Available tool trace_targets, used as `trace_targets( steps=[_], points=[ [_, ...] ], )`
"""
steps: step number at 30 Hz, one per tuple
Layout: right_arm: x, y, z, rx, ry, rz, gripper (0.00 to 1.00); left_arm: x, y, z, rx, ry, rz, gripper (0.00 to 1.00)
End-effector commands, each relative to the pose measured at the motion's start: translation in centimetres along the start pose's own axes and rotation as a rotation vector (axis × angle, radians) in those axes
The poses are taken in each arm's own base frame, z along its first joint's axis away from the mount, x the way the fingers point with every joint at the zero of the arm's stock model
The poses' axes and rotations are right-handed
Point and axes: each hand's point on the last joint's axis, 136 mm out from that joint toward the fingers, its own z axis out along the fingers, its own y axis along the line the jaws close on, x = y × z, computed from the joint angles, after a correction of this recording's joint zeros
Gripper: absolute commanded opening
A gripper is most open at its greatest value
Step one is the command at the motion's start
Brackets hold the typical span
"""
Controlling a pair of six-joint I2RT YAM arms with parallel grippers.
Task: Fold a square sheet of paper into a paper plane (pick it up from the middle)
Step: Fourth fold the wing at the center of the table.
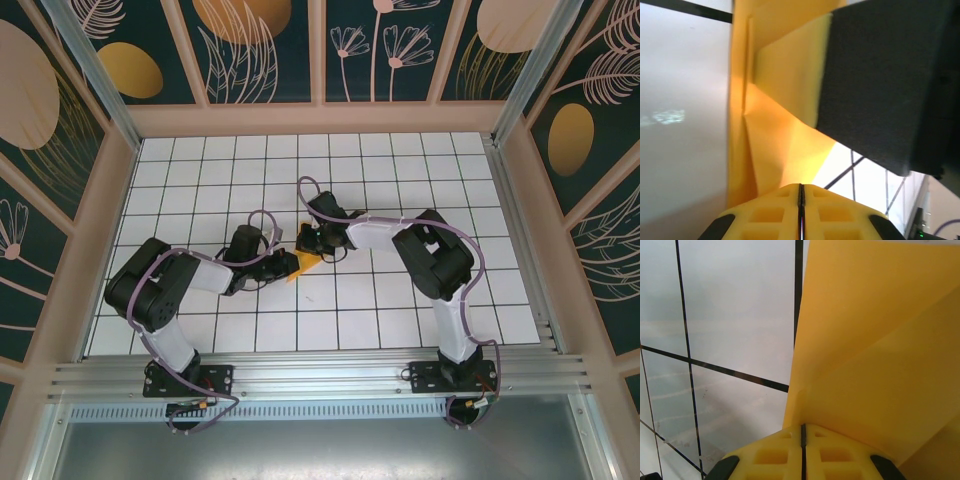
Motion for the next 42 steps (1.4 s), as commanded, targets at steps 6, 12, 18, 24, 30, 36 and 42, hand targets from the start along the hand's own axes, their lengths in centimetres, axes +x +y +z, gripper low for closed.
trace_targets(
  steps=[6,12,18,24,30,36,42],
  points=[
    [1.6,-3.4,1.4,0.107,0.058,0.017,0.11,1.6,3.7,0.2,-0.119,0.023,0.007,0.08],
    [-1.5,0.0,-1.9,0.008,-0.051,0.005,0.13,3.1,5.0,-0.1,-0.152,0.052,-0.023,0.05],
    [-1.1,1.0,-3.8,-0.075,-0.092,0.023,0.13,3.7,5.6,-0.5,-0.180,0.063,-0.030,0.04],
    [0.9,1.9,-3.0,-0.147,-0.047,0.018,0.13,3.6,5.7,-0.5,-0.188,0.065,-0.030,0.03],
    [2.0,0.3,-0.9,-0.095,-0.011,0.039,0.12,3.5,5.6,-0.3,-0.186,0.070,-0.032,0.03],
    [0.7,-2.1,-0.3,-0.059,-0.035,0.068,0.11,4.0,6.3,-0.2,-0.209,0.097,-0.025,0.00],
    [-0.7,-2.7,-0.9,-0.057,-0.054,0.089,0.11,5.0,7.7,-0.4,-0.260,0.127,-0.021,0.00]
  ],
)
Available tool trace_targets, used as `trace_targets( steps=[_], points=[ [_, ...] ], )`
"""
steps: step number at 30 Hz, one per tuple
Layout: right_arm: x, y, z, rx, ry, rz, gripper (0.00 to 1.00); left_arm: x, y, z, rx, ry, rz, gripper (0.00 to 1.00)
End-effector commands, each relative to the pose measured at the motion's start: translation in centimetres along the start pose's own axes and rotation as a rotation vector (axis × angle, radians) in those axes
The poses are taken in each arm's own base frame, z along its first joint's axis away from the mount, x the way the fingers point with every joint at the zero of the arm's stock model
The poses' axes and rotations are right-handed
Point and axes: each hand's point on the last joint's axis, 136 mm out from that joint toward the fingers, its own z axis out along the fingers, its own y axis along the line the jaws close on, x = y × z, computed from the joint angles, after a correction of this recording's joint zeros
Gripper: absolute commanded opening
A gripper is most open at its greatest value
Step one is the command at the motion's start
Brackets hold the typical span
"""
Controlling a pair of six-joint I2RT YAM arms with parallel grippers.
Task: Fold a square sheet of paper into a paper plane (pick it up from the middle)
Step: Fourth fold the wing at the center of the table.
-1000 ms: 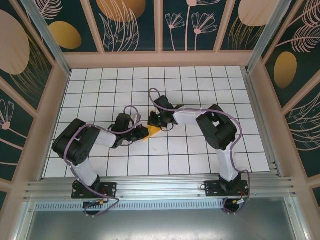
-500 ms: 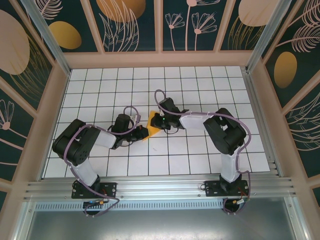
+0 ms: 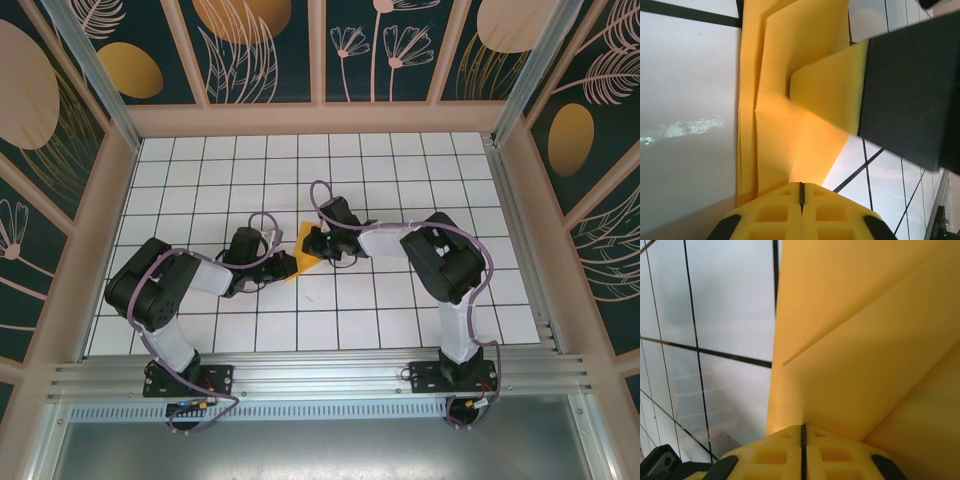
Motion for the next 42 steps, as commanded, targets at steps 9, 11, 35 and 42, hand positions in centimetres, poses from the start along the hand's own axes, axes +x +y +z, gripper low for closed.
trace_targets(
  steps=[9,11,35,42],
  points=[
    [-3.5,-2.9,0.4,0.033,-0.041,0.036,0.12,7.0,8.0,-0.7,-0.273,0.178,-0.106,0.00],
    [-4.1,-3.2,0.4,0.040,-0.045,0.037,0.12,7.2,8.2,-0.7,-0.275,0.181,-0.107,0.00],
    [-10.7,-5.1,-2.8,0.097,-0.148,0.067,0.14,6.9,7.8,-0.7,-0.263,0.167,-0.122,0.00],
    [-11.0,-3.0,-6.9,0.085,-0.219,0.031,0.16,6.4,7.4,-0.8,-0.256,0.156,-0.112,0.00]
  ],
)
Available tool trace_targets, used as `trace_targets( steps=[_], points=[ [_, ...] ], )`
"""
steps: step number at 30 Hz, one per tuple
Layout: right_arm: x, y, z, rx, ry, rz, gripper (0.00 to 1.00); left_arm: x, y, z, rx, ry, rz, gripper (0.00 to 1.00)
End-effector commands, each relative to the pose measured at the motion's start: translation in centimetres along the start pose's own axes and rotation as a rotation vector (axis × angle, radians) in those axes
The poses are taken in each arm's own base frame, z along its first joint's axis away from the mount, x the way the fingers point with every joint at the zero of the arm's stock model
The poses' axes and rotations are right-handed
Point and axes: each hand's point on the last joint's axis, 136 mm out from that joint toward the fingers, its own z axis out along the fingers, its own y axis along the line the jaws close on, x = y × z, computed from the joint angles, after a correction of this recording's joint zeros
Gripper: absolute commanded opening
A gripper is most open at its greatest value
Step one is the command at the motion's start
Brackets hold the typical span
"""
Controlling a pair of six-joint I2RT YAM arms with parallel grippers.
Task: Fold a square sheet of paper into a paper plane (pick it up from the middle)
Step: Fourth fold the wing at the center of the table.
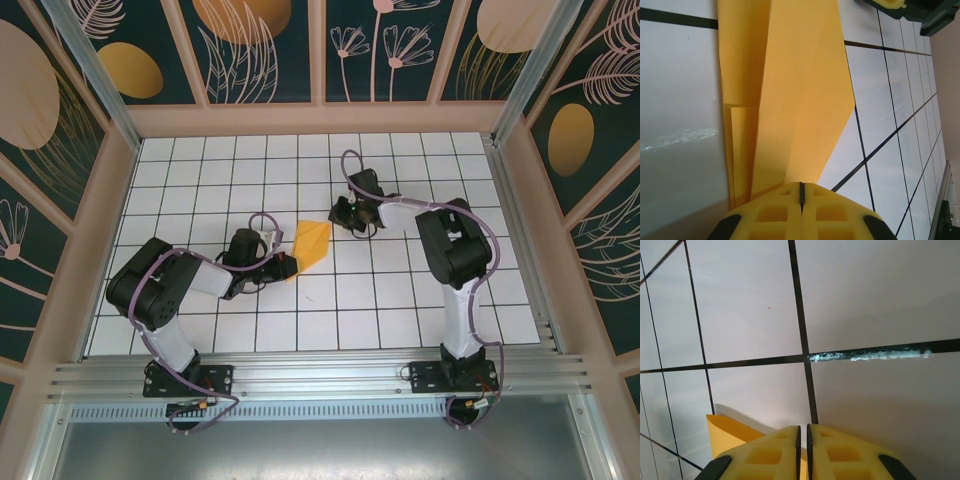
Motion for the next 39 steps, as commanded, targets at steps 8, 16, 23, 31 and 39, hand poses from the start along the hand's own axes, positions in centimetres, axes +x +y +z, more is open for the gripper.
trace_targets(
  steps=[8,16,23,31,39],
  points=[
    [4.6,3.1,-8.1,-0.023,-0.103,-0.057,0.20,5.3,6.5,-0.8,-0.268,0.152,-0.153,0.00],
    [13.0,3.8,-8.3,0.064,-0.027,-0.102,0.23,4.7,6.2,-1.0,-0.280,0.142,-0.135,0.00],
    [16.3,4.0,-8.4,0.148,-0.008,-0.115,0.23,4.8,6.5,-0.8,-0.296,0.160,-0.123,0.00],
    [16.9,3.6,-9.9,0.132,-0.037,-0.049,0.26,4.8,7.2,-0.4,-0.324,0.182,-0.108,0.00],
    [17.8,3.2,-10.1,0.159,-0.048,-0.036,0.26,4.9,7.2,-0.3,-0.319,0.191,-0.099,0.00]
  ],
)
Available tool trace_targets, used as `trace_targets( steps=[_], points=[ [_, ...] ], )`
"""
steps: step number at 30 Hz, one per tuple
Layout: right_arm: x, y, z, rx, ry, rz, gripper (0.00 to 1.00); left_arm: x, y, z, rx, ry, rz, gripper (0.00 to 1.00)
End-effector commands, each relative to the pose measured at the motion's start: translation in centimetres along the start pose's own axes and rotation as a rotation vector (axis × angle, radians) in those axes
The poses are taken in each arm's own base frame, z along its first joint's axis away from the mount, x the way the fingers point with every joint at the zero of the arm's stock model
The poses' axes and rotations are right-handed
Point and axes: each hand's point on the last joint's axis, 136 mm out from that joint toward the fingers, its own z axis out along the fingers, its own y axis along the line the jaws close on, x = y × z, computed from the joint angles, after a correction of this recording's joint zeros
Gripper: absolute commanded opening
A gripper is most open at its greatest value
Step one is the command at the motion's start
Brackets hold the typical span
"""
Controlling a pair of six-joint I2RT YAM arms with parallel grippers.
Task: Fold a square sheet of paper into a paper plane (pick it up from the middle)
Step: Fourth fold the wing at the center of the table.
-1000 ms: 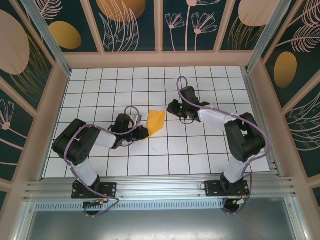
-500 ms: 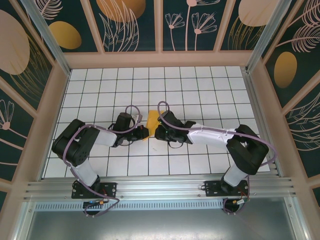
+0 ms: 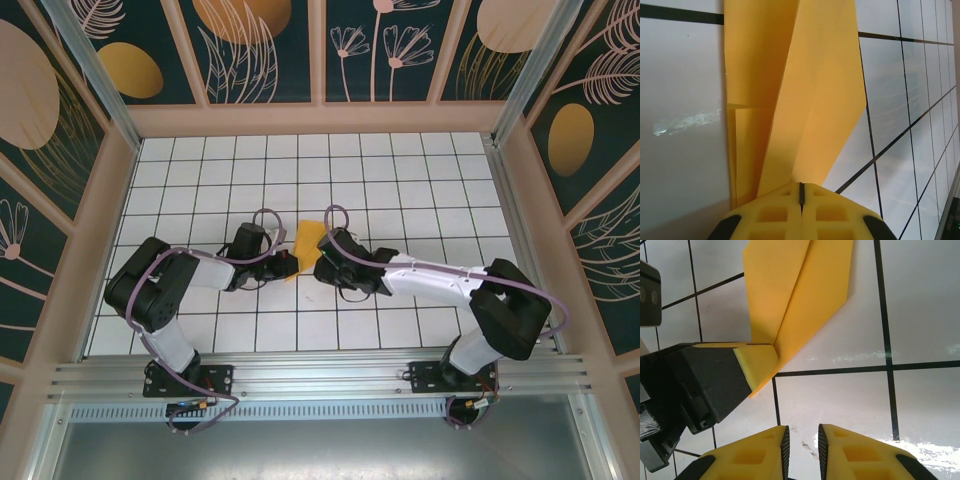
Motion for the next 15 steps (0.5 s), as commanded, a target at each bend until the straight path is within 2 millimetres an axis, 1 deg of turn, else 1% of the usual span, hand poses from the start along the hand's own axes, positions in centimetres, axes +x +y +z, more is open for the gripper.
trace_targets(
  steps=[1,5,10,15],
  points=[
    [0.7,-1.0,-0.5,0.043,-0.017,0.018,0.26,5.0,7.0,0.1,-0.253,0.133,-0.098,0.00],
    [0.6,-0.9,-0.6,0.032,-0.029,0.029,0.26,4.8,6.8,0.0,-0.253,0.136,-0.084,0.00],
    [0.6,-0.9,-0.4,0.033,-0.031,0.025,0.27,5.2,7.0,0.0,-0.254,0.143,-0.084,0.00],
    [-0.1,0.0,0.1,0.027,-0.045,0.012,0.27,5.2,6.8,-0.1,-0.247,0.147,-0.077,0.00]
  ],
)
